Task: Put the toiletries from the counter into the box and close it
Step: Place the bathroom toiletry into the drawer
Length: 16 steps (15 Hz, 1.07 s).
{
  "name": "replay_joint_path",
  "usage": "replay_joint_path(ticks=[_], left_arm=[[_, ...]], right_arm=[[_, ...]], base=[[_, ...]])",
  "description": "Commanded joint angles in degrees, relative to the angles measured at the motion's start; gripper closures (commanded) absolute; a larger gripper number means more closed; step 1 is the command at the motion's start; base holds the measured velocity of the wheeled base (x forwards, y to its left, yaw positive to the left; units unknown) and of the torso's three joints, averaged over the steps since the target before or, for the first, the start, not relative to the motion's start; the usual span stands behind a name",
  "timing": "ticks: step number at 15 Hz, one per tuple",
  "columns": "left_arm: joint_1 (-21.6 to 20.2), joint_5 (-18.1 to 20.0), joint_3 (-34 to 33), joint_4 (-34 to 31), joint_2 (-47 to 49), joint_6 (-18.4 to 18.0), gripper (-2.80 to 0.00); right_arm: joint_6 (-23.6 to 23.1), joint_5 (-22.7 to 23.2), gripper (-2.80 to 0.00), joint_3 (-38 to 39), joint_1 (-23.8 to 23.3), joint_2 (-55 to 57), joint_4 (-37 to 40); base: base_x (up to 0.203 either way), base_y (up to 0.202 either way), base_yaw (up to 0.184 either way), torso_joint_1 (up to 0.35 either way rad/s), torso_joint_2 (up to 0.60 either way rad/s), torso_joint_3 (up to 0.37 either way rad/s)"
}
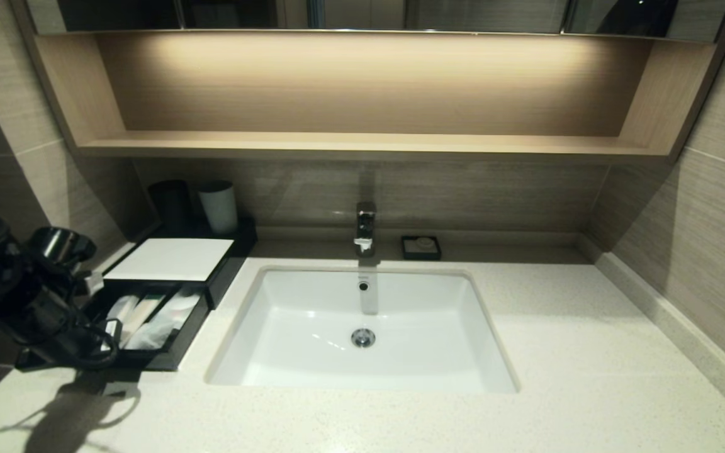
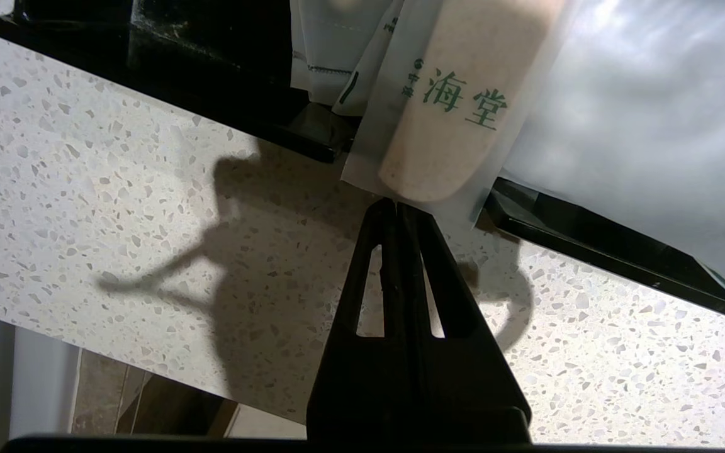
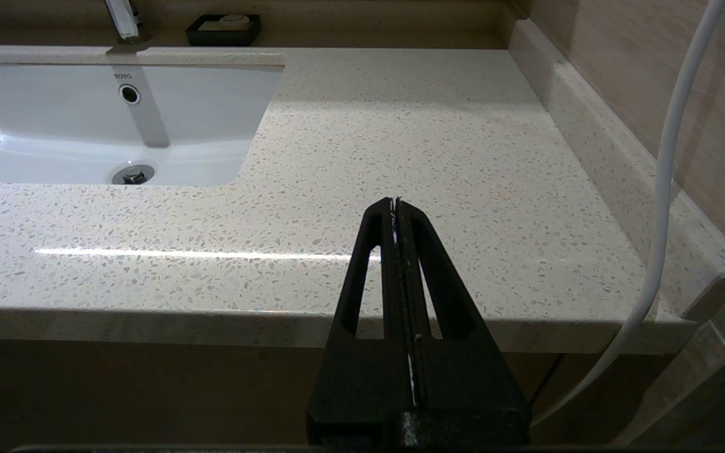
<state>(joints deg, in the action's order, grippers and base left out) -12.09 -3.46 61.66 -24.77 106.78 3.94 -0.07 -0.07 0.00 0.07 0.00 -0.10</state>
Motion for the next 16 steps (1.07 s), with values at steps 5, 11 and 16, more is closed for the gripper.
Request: replay_joint_path(ticks=[5, 11, 16], left_arm=[[0.0, 0.0, 0.0, 0.4, -0.3, 0.8, 0.00], [0.1, 0.1, 0.1, 1.1, -0.6, 0.9, 0.00], [0.1, 0.0, 0.5, 1.7, -1.1, 1.7, 0.00]], right_arm=[[0.0, 0.0, 0.00, 0.1, 0.0, -0.1, -0.1], [0.0, 0.0, 0.00, 0.1, 0.0, 0.0, 0.0], [0.0, 0.0, 0.00, 0.1, 0.0, -0.1, 0.0]], base=[[0.000, 0.000, 0.000, 0.000, 0.00, 0.000], [0.000, 0.000, 0.000, 0.000, 0.00, 0.000], [0.000, 0.000, 0.000, 0.000, 0.00, 0.000]])
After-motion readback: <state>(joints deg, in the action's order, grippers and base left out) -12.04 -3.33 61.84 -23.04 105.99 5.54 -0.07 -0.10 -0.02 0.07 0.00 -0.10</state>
